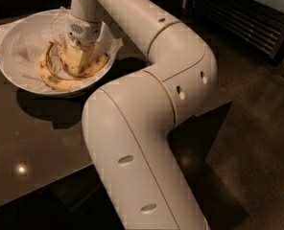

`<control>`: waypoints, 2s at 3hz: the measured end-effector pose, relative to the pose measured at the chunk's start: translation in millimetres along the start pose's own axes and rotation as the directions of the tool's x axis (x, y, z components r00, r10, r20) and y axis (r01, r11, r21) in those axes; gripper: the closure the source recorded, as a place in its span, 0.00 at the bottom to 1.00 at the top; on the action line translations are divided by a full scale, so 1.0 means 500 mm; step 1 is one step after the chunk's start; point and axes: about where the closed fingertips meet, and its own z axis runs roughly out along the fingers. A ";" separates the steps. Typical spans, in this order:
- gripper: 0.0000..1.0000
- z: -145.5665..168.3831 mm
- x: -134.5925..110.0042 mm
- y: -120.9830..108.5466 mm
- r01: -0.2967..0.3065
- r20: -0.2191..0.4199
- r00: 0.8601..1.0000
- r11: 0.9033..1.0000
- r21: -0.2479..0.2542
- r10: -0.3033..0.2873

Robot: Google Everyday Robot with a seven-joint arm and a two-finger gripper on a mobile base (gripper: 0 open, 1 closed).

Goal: Pick banana from white bowl

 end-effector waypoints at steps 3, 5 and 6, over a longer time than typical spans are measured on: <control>1.00 -0.012 -0.020 -0.009 0.012 0.068 0.998 0.998 0.059 -0.016; 1.00 -0.047 -0.001 0.045 0.044 0.079 0.996 0.998 0.055 -0.048; 1.00 -0.079 0.007 0.072 0.040 0.070 0.997 0.997 0.062 -0.044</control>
Offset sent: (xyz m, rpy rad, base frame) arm 0.0060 0.0058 -0.0023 0.0152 -0.0192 -0.0051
